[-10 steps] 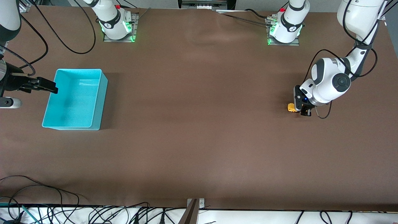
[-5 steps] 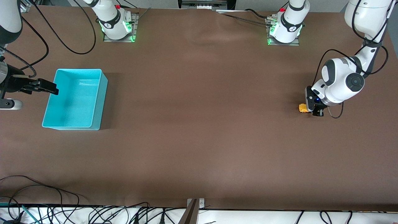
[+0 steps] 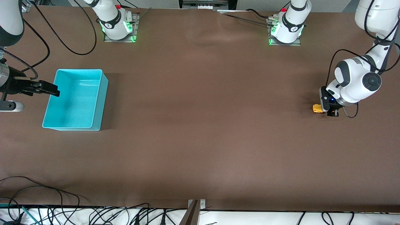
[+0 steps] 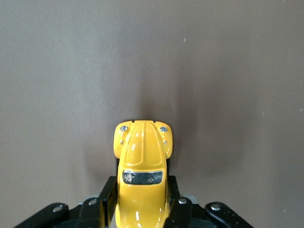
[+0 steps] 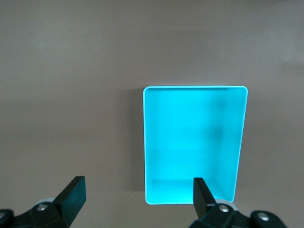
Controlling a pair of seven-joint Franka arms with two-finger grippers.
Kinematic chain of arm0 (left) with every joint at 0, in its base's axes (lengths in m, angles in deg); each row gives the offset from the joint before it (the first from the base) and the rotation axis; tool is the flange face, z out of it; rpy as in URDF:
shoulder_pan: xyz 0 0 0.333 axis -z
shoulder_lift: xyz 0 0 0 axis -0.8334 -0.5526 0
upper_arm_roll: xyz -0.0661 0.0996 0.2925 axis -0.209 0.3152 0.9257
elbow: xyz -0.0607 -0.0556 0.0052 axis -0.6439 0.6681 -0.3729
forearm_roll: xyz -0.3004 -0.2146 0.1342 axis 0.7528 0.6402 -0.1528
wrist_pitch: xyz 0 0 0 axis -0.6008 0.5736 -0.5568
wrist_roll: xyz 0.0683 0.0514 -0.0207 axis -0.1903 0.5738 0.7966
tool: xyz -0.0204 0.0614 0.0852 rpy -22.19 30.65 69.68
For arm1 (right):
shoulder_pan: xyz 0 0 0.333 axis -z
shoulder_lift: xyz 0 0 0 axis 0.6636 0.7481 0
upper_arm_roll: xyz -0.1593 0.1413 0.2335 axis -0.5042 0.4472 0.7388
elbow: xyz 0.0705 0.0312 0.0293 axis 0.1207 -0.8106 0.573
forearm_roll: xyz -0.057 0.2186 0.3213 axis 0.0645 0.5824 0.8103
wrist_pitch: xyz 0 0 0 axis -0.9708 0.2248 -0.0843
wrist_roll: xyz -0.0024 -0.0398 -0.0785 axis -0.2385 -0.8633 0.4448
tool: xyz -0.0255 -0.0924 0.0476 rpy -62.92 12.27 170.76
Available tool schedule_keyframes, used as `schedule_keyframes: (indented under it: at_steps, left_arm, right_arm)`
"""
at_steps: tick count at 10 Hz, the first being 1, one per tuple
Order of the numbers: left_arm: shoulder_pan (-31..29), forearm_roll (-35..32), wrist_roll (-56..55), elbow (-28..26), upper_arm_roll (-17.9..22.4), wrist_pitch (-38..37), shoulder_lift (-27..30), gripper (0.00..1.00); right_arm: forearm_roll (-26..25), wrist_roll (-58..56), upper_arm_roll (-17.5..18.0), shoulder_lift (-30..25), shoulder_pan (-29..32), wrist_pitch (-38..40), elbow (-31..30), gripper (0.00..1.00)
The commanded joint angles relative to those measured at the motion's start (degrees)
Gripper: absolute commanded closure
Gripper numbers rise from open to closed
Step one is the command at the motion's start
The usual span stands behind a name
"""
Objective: Wind up and store yellow beetle car
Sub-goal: 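Press the car down and drag it backward with the left gripper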
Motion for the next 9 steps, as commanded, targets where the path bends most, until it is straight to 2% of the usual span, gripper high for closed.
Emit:
schedule_keyframes:
  at_steps: [1, 5, 6, 8, 9]
  left_arm:
    - [-0.78, -1.05, 1.46, -0.24, 1.62, 1.54, -5.20, 1.00]
    - [-0.43, -0.70, 0.94, -0.15, 1.54, 1.54, -4.59, 1.00]
    - [-0.17, -0.70, 0.93, 0.63, 1.54, 1.54, -4.50, 0.90]
    - [-0.08, -1.05, 1.02, 0.91, 1.54, 1.54, -4.41, 0.57]
    - [0.01, -1.14, 1.28, 0.91, 1.54, 1.45, -4.15, 0.49]
  right_arm:
    - [0.79, 0.52, 0.21, 0.15, 0.00, -0.05, 0.65, 0.00]
    - [0.88, 0.52, 0.21, 0.24, 0.00, -0.22, 0.65, 0.00]
    - [0.79, 0.44, 0.21, 0.24, 0.00, -0.31, 0.65, 0.00]
    - [0.88, 0.44, 0.21, 0.41, 0.00, -0.40, 0.65, 0.00]
    - [0.88, 0.44, 0.21, 0.42, 0.00, -0.40, 0.65, 0.00]
